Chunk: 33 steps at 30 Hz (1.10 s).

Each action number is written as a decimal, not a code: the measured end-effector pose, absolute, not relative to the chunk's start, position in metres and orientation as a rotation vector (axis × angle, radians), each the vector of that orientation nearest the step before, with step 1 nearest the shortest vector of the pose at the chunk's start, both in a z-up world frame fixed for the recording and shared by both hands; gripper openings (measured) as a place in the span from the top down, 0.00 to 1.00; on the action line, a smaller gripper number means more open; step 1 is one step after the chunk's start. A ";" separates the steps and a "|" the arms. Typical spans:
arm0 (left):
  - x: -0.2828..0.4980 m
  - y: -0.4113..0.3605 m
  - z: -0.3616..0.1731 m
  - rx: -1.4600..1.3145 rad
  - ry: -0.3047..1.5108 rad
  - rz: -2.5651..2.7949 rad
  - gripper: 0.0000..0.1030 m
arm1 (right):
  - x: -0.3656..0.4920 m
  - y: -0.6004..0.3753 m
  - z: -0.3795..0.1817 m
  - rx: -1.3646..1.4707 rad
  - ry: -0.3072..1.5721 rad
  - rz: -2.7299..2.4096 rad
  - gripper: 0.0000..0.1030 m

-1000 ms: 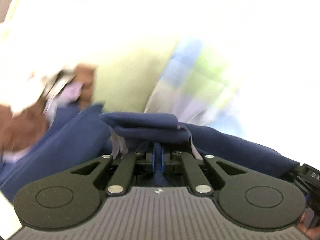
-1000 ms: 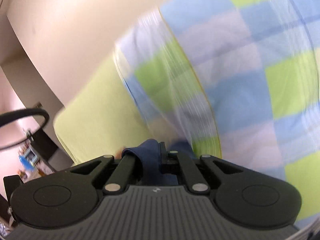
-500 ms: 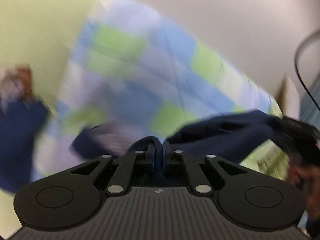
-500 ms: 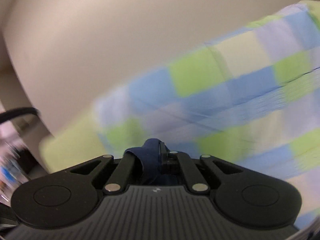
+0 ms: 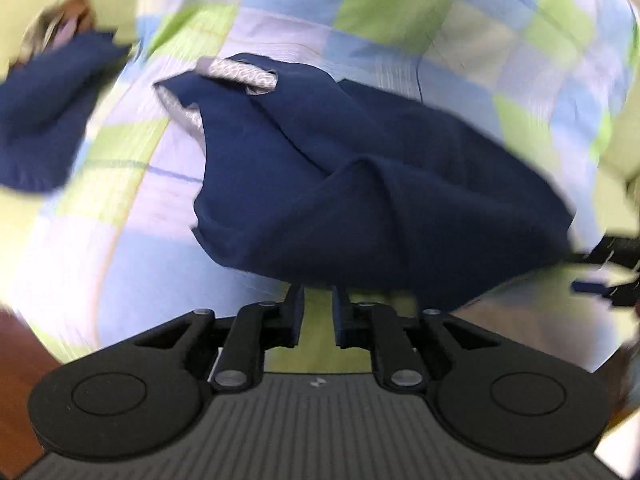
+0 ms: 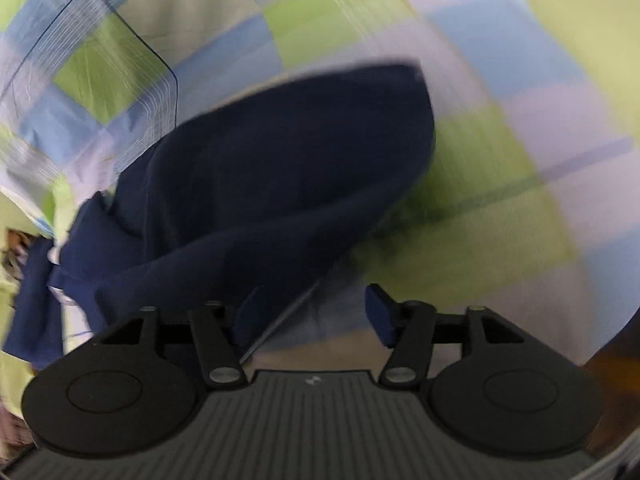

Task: Fold clothes
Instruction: 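Spread the navy garment flat on the checked sheet with both grippers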

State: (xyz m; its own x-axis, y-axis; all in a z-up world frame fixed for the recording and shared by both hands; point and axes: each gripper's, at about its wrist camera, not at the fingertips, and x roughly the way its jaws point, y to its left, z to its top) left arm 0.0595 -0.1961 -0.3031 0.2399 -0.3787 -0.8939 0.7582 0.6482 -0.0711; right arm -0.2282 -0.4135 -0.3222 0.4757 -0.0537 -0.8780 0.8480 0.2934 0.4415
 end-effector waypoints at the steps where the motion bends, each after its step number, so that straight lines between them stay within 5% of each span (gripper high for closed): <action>1: 0.059 -0.209 -0.309 0.518 1.009 -0.861 0.63 | -0.230 -0.411 -0.328 1.134 0.883 -0.710 0.37; 5: 0.051 -0.250 -0.325 0.750 0.905 -1.063 0.57 | -0.236 -0.410 -0.340 1.083 0.902 -0.728 0.36; 12: 0.023 -0.247 -0.349 0.299 1.170 -1.046 0.47 | -0.244 -0.444 -0.320 0.959 0.844 -0.775 0.28; 19: 0.005 -0.266 -0.386 0.192 1.131 -0.884 0.46 | -0.231 -0.522 -0.319 0.812 0.862 -0.730 0.23; 20: 0.002 -0.268 -0.386 0.178 1.116 -0.865 0.52 | -0.228 -0.535 -0.321 0.798 0.865 -0.704 0.22; 21: -0.003 -0.269 -0.383 0.157 1.102 -0.853 0.83 | -0.223 -0.555 -0.327 0.777 0.870 -0.656 0.22; 22: -0.006 -0.269 -0.380 0.143 1.096 -0.844 1.00 | -0.222 -0.566 -0.331 0.769 0.873 -0.627 0.22; 28: -0.067 -0.271 -0.347 -0.073 1.079 -0.756 1.00 | -0.222 -0.634 -0.350 0.823 0.884 -0.454 0.22; 33: -0.098 -0.244 -0.369 -0.257 1.183 -0.549 1.00 | -0.222 -0.659 -0.368 0.906 0.852 -0.406 0.24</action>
State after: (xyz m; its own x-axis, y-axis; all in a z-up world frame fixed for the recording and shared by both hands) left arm -0.0979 -0.2442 -0.3693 0.2675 -0.5321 -0.8033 0.2698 0.8417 -0.4677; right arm -0.2216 -0.6589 -0.3682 0.6142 0.0343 -0.7884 0.6342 0.5731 0.5190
